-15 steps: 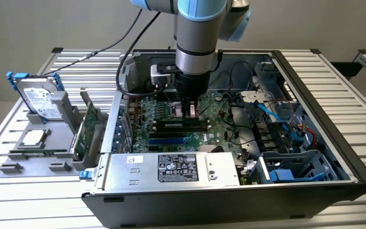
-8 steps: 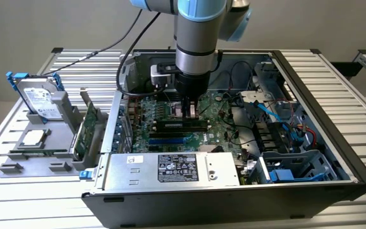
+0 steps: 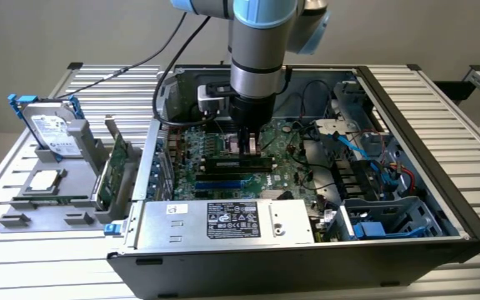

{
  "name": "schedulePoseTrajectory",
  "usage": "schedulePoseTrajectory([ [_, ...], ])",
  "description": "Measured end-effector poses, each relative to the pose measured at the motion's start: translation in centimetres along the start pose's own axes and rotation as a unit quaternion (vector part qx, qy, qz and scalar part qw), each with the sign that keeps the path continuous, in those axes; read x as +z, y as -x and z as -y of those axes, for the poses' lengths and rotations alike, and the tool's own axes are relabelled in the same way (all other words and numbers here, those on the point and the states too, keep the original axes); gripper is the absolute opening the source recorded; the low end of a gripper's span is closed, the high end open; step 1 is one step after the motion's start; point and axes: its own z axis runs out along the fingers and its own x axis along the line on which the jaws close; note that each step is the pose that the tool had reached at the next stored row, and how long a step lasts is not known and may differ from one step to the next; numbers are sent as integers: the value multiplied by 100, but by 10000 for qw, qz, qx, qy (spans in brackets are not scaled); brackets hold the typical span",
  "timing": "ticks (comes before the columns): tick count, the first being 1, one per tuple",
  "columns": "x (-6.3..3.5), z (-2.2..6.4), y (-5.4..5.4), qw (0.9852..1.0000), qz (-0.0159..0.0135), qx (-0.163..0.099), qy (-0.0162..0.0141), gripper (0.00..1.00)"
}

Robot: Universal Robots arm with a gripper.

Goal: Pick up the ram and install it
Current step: 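Insert the ram into the slot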

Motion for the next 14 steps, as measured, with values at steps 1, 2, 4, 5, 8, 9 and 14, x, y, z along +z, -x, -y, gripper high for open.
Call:
schedulePoseTrajectory([
  [1,3,1,2,10000,7,0,3,14],
  [2,9,1,3,10000,12,0,4,14],
  [4,1,0,1,10000,4,-1,16,14],
  [5,0,0,0,10000,2,-1,19,14],
  [8,-1,0,0,10000,1,-1,27,14],
  [9,-1,0,0,10000,1,-1,29,14],
  [14,-1,0,0,10000,2,-1,34,14],
])
